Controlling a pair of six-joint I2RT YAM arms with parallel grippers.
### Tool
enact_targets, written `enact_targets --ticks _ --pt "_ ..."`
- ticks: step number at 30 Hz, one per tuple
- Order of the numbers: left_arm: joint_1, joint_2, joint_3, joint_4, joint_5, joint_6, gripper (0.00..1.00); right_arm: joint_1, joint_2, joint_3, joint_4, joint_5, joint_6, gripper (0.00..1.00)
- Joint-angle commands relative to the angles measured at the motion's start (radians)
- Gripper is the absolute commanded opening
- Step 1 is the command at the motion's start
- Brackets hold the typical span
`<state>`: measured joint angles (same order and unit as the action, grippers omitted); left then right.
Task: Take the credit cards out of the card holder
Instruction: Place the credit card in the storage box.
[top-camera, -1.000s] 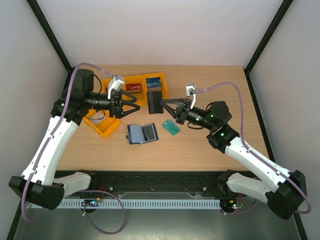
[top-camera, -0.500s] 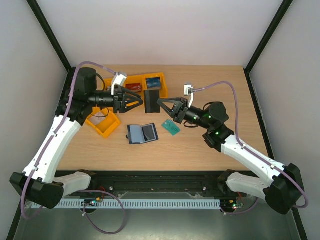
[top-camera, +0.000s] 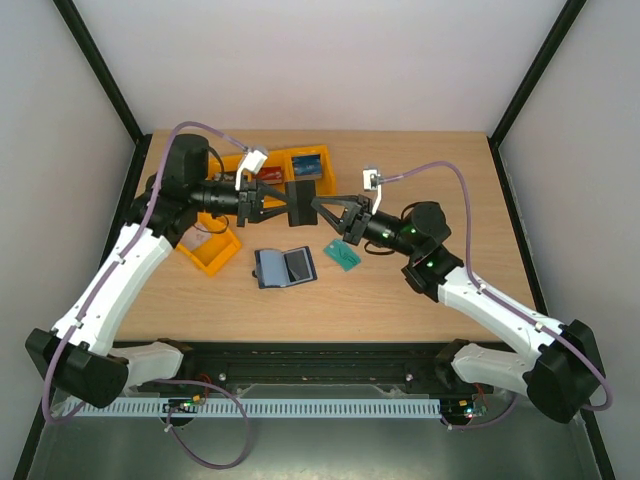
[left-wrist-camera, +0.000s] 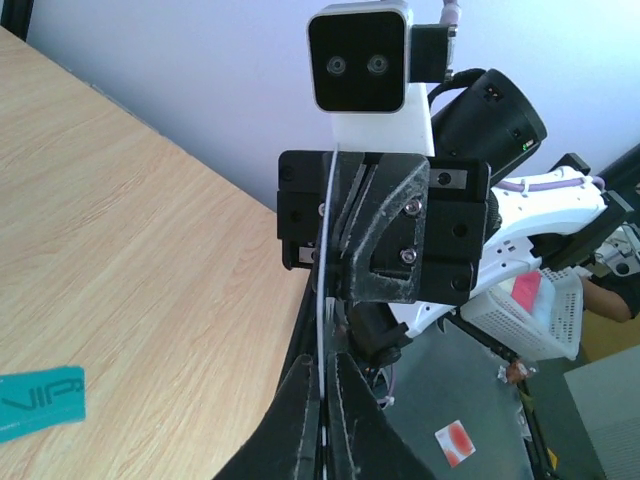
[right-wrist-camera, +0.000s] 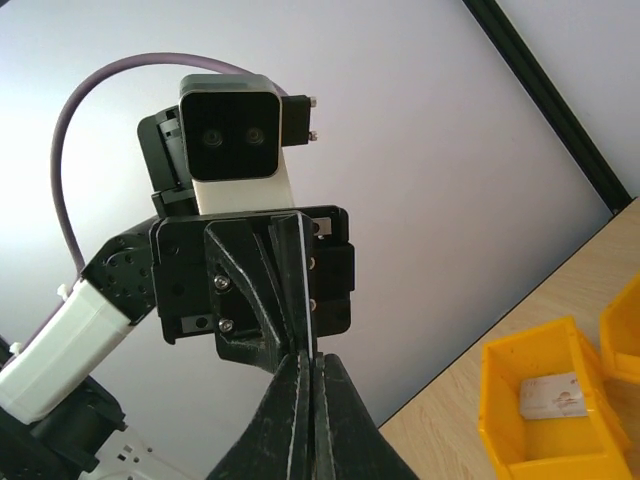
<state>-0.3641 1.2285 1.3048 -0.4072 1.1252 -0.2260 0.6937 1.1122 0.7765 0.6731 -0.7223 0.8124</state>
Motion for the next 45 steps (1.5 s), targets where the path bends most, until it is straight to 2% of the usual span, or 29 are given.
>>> enact_targets --ticks 1,7,8,10,11,12,13,14,18,21,23,26,29,32,35,40,45 --pt "-0.002 0.008 0.017 -0.017 -0.009 0.007 0.02 0.009 -0.002 0.004 -0.008 -0.006 -0.052 0.02" --pt "0.024 0.013 0.042 -0.091 -0.117 0.073 0.02 0.009 -0.022 0.006 -0.136 0.056 -0.132 0.03" --pt "0.027 0.017 0.051 -0.107 -0.133 0.090 0.02 0.008 -0.024 0.009 -0.159 0.066 -0.142 0.15" --pt "0.034 0.034 0.088 -0.175 -0.192 0.161 0.02 0.009 -0.037 0.031 -0.242 0.135 -0.170 0.53" --pt "0.036 0.046 0.122 -0.227 -0.246 0.234 0.02 0.009 -0.048 0.040 -0.293 0.179 -0.204 0.67" --pt "0.035 0.059 0.155 -0.288 -0.334 0.331 0.02 0.008 -0.061 0.047 -0.342 0.229 -0.227 0.77" --pt "0.034 0.070 0.177 -0.323 -0.439 0.440 0.02 0.009 -0.076 0.049 -0.380 0.275 -0.248 0.93" --pt "0.035 0.075 0.181 -0.334 -0.588 0.521 0.02 0.008 -0.091 0.049 -0.414 0.319 -0.266 1.00" --pt "0.031 0.101 0.059 -0.181 -1.250 0.793 0.02 0.007 -0.132 0.050 -0.531 0.439 -0.337 0.99" --pt "0.034 0.154 -0.042 0.000 -1.531 0.994 0.02 0.007 -0.153 0.043 -0.584 0.488 -0.365 0.98" --pt "0.048 0.197 -0.090 0.170 -1.617 1.115 0.02 0.005 -0.164 0.037 -0.596 0.510 -0.378 0.99" --pt "0.088 0.285 -0.101 0.333 -1.624 1.232 0.02 0.002 -0.172 0.034 -0.610 0.514 -0.398 0.99" --pt "0.132 0.377 -0.094 0.403 -1.535 1.300 0.02 0.001 -0.172 0.034 -0.625 0.523 -0.411 0.99" --pt "0.174 0.474 -0.030 0.357 -1.465 1.294 0.02 -0.003 -0.166 0.036 -0.642 0.536 -0.437 0.99" --pt "0.190 0.568 0.035 0.345 -1.475 1.295 0.02 -0.009 -0.148 0.054 -0.658 0.535 -0.463 0.99" --pt "0.183 0.629 0.036 0.405 -1.408 1.315 0.02 -0.016 -0.118 0.078 -0.666 0.541 -0.482 0.99" --pt "0.175 0.687 0.052 0.417 -1.424 1.325 0.02 -0.022 -0.105 0.072 -0.662 0.537 -0.486 0.99"
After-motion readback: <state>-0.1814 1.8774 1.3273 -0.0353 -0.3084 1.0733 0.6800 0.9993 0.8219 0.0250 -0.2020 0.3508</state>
